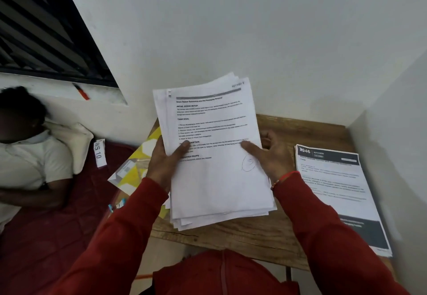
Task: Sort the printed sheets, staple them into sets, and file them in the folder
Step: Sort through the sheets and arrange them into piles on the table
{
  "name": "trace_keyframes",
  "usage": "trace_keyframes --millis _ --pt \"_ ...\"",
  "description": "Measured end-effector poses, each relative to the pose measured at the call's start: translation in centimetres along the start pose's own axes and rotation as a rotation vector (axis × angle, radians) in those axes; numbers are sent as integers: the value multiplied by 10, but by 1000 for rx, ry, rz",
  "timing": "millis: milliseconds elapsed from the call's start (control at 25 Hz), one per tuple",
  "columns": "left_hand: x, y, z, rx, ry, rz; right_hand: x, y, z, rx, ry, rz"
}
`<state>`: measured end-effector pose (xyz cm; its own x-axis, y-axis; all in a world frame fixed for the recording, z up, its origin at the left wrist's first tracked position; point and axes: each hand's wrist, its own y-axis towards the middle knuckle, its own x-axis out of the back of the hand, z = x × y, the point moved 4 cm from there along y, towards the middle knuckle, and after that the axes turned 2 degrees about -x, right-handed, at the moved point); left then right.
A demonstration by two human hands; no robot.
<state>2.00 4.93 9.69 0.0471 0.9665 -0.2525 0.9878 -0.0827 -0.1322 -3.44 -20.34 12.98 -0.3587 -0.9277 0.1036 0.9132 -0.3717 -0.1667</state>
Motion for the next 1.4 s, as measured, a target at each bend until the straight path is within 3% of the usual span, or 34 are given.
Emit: trace_keyframes --millis 240,320,480,560,640,760,880,1040,1280,1400 --pt "1 -5 -11 44 -44 77 26 24 -13 -64 127 -87" --pt "4 -5 -19 22 -49 46 49 32 -15 -49 95 -240" --pt "14 -4 -31 -24 -41 12 114 37 -19 20 -335 -679" --pt "17 -3 -36 -23 -45 22 112 30 -13 109 -365 -638" --pt "14 -1 -32 -2 -68 36 82 19 -5 148 -191 -421" --pt "6 4 -11 37 -103 18 22 -5 7 54 32 -32" --pt "-1 3 11 66 -121 -43 -4 -13 15 -23 51 133" --pt "4 3 19 40 -86 -128 -6 -7 16 -61 120 169" --pt "3 0 3 20 -7 -5 3 -5 5 -22 35 -2" --pt "12 2 -8 -54 47 -28 29 12 -2 -19 22 -114"
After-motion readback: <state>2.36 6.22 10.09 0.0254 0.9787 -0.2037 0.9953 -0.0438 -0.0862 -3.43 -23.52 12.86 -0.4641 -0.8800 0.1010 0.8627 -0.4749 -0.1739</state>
